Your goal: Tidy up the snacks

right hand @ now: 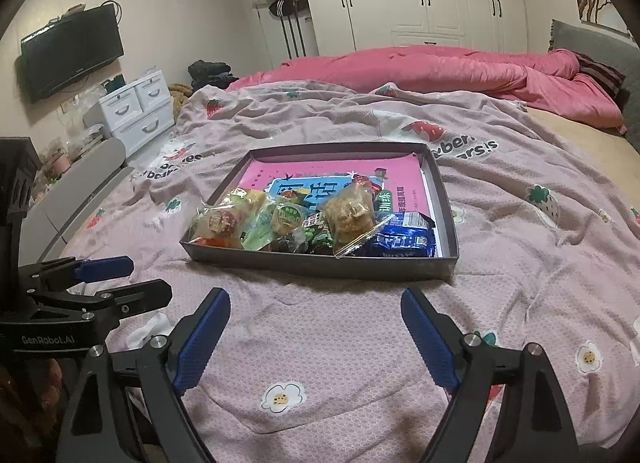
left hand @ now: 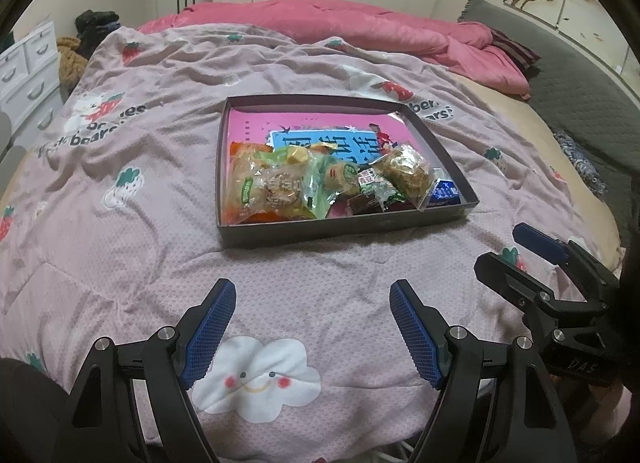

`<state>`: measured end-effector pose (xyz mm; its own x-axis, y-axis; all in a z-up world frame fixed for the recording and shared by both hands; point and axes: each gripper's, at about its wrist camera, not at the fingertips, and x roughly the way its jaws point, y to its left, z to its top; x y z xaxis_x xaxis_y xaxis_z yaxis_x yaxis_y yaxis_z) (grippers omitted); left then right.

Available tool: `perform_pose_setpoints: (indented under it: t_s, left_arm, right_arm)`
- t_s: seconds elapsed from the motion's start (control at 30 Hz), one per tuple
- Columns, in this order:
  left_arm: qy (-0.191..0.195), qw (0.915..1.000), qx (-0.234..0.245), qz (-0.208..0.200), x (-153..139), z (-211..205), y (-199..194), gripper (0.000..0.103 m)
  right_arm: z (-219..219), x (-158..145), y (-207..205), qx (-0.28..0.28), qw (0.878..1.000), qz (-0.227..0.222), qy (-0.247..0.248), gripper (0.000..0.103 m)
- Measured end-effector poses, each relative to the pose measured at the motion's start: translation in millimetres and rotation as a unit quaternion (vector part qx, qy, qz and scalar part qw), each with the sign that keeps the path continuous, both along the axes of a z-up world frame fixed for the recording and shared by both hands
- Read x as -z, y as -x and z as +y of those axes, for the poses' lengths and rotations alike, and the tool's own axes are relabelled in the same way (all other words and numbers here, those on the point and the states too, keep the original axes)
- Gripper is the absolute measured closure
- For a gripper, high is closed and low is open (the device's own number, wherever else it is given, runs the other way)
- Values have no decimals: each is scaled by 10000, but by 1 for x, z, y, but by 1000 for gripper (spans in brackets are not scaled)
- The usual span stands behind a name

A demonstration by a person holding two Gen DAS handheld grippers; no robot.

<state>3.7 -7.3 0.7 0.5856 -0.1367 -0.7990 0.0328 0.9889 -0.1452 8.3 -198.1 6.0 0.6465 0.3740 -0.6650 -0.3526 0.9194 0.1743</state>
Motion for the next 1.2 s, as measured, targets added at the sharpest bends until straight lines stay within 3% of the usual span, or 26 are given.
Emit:
perform_pose_setpoints:
  t_s: [1.2]
  left_arm:
    - [-137,9999,15,26,0,-1,-1,22]
  right_arm:
    - [-5,3,-4,49,10000,42,2,13]
